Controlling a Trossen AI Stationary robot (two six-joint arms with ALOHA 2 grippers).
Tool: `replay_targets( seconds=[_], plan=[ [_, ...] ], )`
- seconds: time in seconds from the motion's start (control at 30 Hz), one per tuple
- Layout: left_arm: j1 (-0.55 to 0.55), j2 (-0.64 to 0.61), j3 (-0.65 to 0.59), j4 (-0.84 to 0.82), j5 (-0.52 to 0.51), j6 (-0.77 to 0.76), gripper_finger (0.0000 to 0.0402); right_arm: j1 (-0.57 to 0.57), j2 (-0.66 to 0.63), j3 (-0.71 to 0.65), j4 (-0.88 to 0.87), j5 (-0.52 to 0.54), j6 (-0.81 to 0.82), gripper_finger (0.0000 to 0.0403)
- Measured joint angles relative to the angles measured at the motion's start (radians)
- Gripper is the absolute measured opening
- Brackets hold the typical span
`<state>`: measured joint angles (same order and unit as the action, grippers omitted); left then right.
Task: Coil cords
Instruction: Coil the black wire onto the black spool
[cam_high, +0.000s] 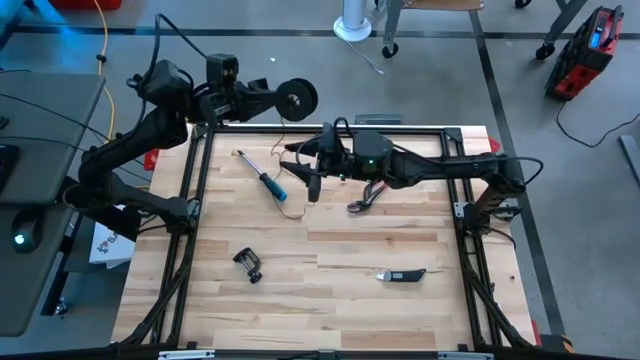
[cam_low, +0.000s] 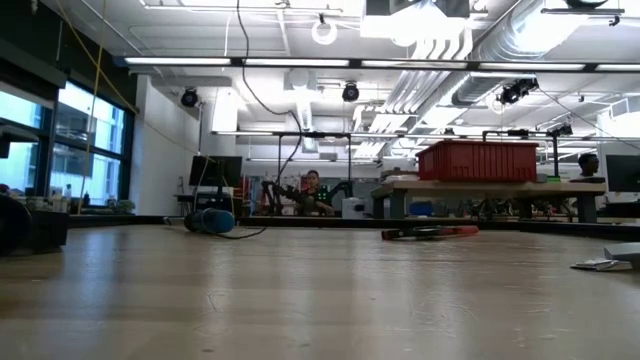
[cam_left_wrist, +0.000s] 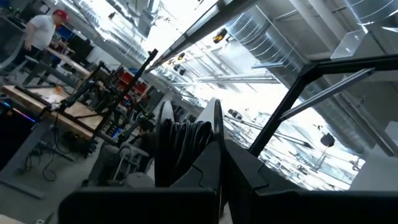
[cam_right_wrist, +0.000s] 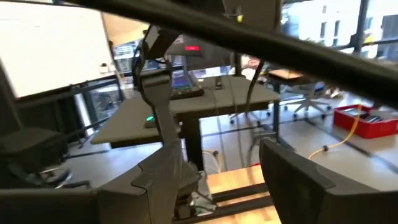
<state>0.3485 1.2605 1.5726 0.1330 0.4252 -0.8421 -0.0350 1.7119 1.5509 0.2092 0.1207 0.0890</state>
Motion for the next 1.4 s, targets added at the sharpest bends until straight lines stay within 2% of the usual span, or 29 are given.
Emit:
replay_targets(
  seconds=[0.13,0.5,0.63,0.8,0.9,1.03,1.2,1.4],
  plan=[
    [-0.009,0.009,0.0,0.003,0.007,-0.002,0.0,-0.001,0.01,0.0,0.005,0.043,-0.018,0.0209],
    [-0.01,0.012,0.0,0.005,0.01,0.007,0.0,0.0,0.012,0.0,0.001,0.044,-0.02,0.0202],
    [-0.01,0.012,0.0,0.005,0.01,0.008,0.0,0.0,0.012,0.0,-0.002,0.064,-0.04,0.0167],
    [-0.01,0.012,0.0,0.005,0.01,0.008,0.0,-0.001,0.012,0.0,0.022,0.077,-0.032,0.0083],
    [-0.01,0.012,0.0,0.005,0.01,0.008,0.0,-0.002,0.012,0.0,0.035,0.058,-0.011,0.0066],
    [-0.01,0.012,0.0,0.01,0.01,0.008,0.0,-0.002,0.012,0.0,0.045,0.005,0.008,0.0087],
    [-0.013,0.017,0.0,0.021,0.01,0.005,0.0,-0.002,0.012,0.0,0.045,0.01,-0.06,0.0127],
    [-0.016,0.021,0.0,0.031,0.01,0.006,0.0,-0.006,0.012,0.0,0.048,0.021,-0.063,0.0131]
  ],
)
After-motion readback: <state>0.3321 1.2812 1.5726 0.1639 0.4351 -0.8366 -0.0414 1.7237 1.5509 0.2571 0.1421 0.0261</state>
